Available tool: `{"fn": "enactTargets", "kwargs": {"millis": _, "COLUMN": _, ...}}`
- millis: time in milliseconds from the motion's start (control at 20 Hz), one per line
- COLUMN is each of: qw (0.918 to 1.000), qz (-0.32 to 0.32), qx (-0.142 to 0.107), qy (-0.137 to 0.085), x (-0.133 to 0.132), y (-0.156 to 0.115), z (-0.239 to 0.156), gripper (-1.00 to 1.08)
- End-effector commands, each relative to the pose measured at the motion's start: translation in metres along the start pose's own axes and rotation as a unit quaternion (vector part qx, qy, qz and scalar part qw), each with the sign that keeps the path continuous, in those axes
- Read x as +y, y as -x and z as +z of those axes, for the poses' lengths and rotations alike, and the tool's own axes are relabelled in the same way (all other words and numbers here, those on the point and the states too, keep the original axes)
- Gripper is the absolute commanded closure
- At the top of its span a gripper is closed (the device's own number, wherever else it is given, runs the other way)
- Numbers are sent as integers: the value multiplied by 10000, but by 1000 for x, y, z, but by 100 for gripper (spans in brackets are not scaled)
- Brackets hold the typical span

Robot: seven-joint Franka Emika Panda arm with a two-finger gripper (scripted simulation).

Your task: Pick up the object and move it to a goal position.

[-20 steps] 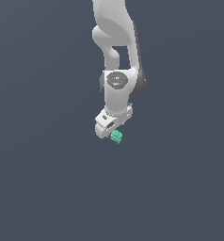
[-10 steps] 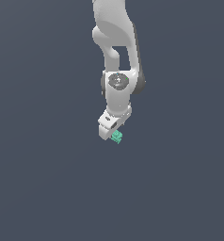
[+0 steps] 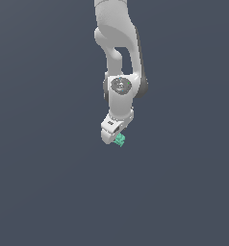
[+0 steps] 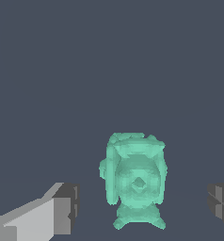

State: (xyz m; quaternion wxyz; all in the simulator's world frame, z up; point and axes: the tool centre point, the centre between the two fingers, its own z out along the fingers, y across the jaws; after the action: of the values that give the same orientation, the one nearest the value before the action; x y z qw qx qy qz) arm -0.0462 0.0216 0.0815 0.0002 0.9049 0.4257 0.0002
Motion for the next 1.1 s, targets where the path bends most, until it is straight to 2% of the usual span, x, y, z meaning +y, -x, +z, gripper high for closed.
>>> {"fn": "enactTargets", "kwargs": {"millis": 0, "qw": 10000, "qz": -4, "qx": -3, "qy": -4, "x": -1, "y": 1, "z": 11, "gripper": -92}}
{"fn": "enactTargets", "kwargs": {"millis": 500, "qw": 10000, "qz": -20, "qx": -1, "qy": -4, "x": 0, "y": 0, "z": 40, "gripper": -92}}
{"fn": "enactTargets", "kwargs": {"millis": 550, "qw": 10000, "qz": -20, "qx": -1, "qy": -4, "x": 0, "y": 0, "z": 40, "gripper": 108}}
{"fn": "enactTargets", "kwargs": {"millis": 1050, "qw": 10000, "qz": -19, "qx": 3, "qy": 4, "x": 0, "y": 0, "z": 39, "gripper": 108}}
